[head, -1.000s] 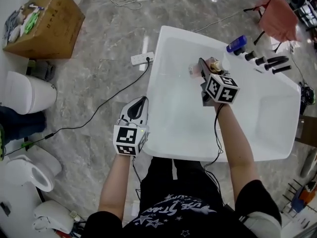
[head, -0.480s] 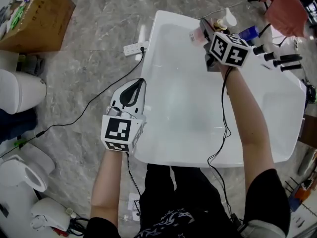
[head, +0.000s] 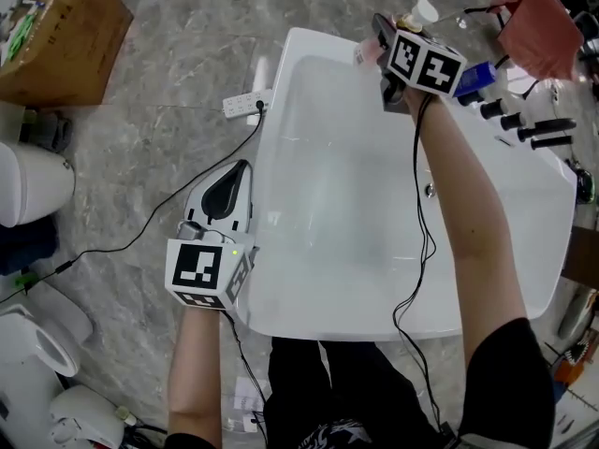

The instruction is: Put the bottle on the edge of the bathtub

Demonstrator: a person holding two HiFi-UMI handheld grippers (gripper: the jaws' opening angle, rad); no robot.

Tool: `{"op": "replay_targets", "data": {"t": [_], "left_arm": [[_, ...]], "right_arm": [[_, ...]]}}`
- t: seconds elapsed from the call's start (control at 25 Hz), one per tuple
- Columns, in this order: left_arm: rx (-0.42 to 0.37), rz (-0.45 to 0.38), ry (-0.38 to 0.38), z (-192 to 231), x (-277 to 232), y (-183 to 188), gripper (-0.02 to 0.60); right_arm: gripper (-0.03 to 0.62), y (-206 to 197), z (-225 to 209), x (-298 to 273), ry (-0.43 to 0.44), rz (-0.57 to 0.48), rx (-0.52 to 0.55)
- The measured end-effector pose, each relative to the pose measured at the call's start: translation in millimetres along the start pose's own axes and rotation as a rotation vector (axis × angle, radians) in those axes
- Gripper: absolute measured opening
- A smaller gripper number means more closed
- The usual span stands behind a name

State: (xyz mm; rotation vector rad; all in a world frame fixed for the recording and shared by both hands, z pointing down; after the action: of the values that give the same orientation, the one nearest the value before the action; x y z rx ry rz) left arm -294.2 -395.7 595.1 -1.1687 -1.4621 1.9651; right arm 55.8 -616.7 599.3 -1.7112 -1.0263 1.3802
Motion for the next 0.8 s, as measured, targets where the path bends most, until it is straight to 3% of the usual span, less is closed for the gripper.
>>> {"op": "replay_targets", "data": {"t": [0.36, 0.8], "left_arm": [[0.003, 0.017, -0.007, 1, -3, -16, 0.014], [0.009, 0.016, -0.032, 1, -4, -21, 0.014]], "right_arm": [[0.213, 1, 6, -30, -0.036, 0.010, -0.031], [0.216, -2, 20, -41, -0.106, -0.042, 0.005]]}}
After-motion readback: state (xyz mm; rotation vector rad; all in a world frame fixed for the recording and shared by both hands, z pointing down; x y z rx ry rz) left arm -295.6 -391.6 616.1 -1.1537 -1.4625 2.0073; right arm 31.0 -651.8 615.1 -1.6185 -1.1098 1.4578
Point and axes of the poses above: the fingertips, and each gripper's own axes: x backward along the fingers, z to its left, y out of its top, the point moved 10 cm from there along x, backward along the fingers, and after that the axes turned 7 degrees about -x, right-handed, at the moved point
